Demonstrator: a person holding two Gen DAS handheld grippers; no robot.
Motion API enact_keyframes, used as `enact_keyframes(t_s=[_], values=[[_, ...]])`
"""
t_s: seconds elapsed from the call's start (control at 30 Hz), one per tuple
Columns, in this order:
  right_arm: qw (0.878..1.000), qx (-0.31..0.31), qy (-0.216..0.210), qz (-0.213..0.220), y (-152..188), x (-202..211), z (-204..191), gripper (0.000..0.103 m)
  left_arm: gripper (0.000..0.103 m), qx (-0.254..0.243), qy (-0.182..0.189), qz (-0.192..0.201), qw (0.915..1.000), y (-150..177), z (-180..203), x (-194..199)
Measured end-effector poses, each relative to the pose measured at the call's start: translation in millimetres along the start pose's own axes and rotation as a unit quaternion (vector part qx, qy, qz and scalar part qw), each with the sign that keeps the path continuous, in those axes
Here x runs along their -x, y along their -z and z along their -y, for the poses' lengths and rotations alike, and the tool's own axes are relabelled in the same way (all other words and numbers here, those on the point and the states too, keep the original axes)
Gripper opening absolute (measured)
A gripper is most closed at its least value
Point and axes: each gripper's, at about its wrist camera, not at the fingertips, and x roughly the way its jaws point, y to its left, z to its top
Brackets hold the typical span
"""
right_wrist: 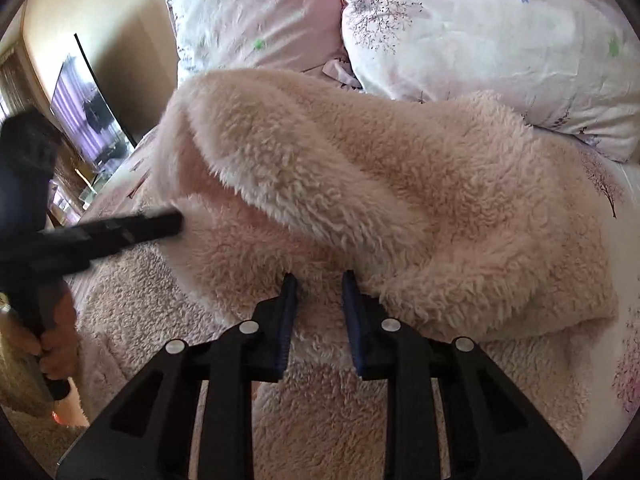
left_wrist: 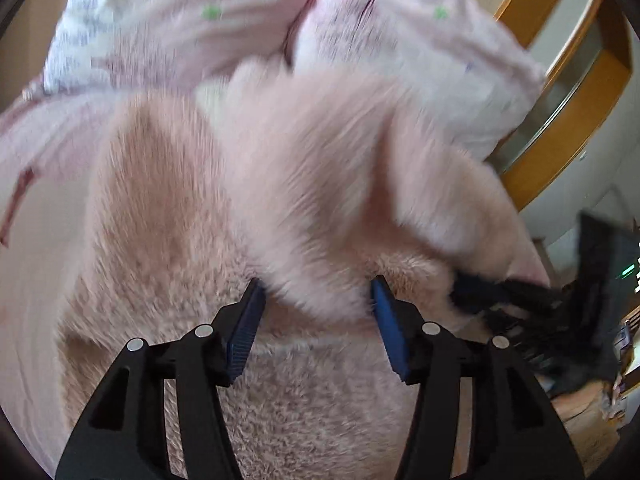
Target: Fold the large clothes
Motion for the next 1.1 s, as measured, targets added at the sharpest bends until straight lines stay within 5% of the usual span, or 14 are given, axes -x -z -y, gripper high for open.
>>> enact_keyframes(t_s=[0.13, 0.23, 0.4, 0.53, 0.63, 0.7, 0.77, 0.87, 1.1], values=[[0.995, -0.011, -0.031, 0.096, -25.2, 40.0, -7.0, 0.025, 0.056, 0.002, 0.004, 0.006, 1.0000, 2.0, -4.7, 1.7], [0.992, -0.017, -0.053, 0.118, -44.5, 46.3, -10.6, 0.025, 0.056, 0.003, 0.004, 0.005, 1.0000, 2.1, -6.7, -0.1], [0.996, -0.004, -0.053, 0.070, -61.1, 4.0, -22.4, 0.025, 0.056, 0.004, 0.005, 0.010, 0.9999, 4.4, -7.1, 1.5], [0.998, -0.027, -0.037, -0.042, -45.0, -58.3, -11.6, 0.022, 0.056, 0.003, 0.009, 0.009, 0.9999, 6.8, -8.9, 2.5], [0.999, -0.013, -0.034, -0.032, -42.1, -61.3, -13.6, 0.022, 0.056, -0.001, 0.016, 0.011, 0.9998, 10.4, -11.5, 7.8], [0.999, -0.013, -0.038, -0.033, -42.7, -51.2, -16.9, 0.027, 0.056, -0.002, 0.024, 0.013, 0.9996, 15.2, -15.0, 17.1], [0.998, -0.011, -0.060, -0.017, -40.1, -26.2, -17.9, 0.054, 0.064, -0.003, 0.028, 0.021, 0.9994, 22.2, -21.9, 30.0], [0.997, -0.002, -0.070, 0.023, -27.2, 15.8, -11.4, 0.073, 0.077, -0.017, 0.014, 0.046, 0.9987, 37.3, -37.3, 58.7], [0.992, -0.064, -0.109, 0.030, 33.2, 92.2, 52.0, 0.081, 0.094, -0.025, -0.037, 0.091, 0.9949, 87.2, -57.1, 129.0]])
